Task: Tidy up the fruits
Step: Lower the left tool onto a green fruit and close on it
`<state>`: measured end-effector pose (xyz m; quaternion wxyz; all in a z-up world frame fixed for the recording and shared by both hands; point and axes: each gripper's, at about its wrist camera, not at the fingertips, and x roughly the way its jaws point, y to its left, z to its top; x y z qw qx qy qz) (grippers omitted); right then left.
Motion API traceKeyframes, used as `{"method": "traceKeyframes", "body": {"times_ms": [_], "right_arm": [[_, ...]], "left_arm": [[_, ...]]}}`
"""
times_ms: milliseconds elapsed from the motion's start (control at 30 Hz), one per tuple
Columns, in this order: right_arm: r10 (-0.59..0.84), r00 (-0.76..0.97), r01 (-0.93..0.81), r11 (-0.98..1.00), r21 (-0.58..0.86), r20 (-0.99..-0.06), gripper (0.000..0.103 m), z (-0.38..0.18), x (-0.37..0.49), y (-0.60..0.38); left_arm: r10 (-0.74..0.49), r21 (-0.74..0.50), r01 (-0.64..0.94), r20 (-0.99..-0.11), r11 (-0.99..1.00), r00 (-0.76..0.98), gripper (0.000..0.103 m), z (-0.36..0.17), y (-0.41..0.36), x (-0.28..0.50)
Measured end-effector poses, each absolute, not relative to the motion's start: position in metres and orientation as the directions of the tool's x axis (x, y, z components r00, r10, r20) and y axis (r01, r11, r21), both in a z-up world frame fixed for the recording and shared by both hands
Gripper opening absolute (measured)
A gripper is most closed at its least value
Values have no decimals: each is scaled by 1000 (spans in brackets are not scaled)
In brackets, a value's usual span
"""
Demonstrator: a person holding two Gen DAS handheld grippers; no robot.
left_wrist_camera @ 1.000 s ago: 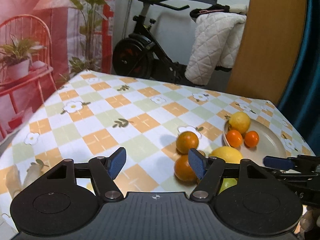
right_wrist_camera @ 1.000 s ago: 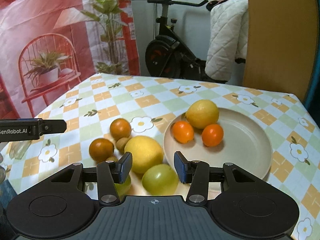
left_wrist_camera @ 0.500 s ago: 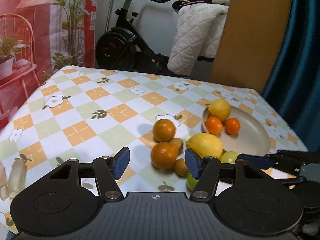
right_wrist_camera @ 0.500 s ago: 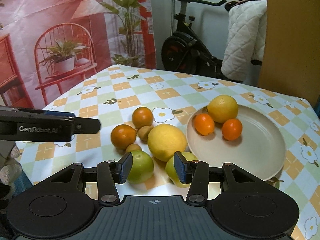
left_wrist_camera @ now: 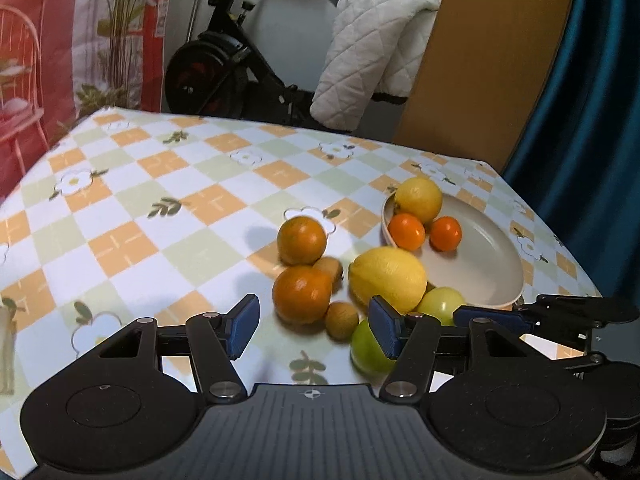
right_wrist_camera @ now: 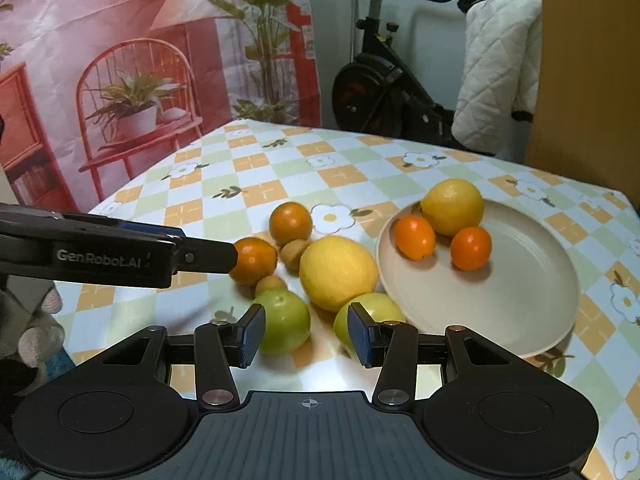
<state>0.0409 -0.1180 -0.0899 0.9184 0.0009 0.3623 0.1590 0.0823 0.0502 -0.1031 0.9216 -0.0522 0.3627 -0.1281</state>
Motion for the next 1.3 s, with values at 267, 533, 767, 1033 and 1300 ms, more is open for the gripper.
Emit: {"method": "traceKeyframes", "body": {"times_ms": [267,533,767,1033,1300], "right_arm": [[309,666,-347,934,85,-678,42,-97,44,-100],[315,656,-349,932,95,-686,41,-106,51,-100],[336,653,-367,924,105,-679,37,-110,54,-99],[331,663,-354,929,108,-671,38,-113,54,-100],[296,673,-330,940,83,-678,40,-112,57,-92]], "left_arm": [[-352,-233,264,-649,936,674,62,-107,46,81],[-415,-259,328,-662,908,625,62,-122,29,89],[-445,-303,328,-674,895,589,61,-133,26,100],[-445,-300,332,-672,894,592,48,-138,18,101],[-420,-296,300,-684,907,597,47,-132,16,101]]}}
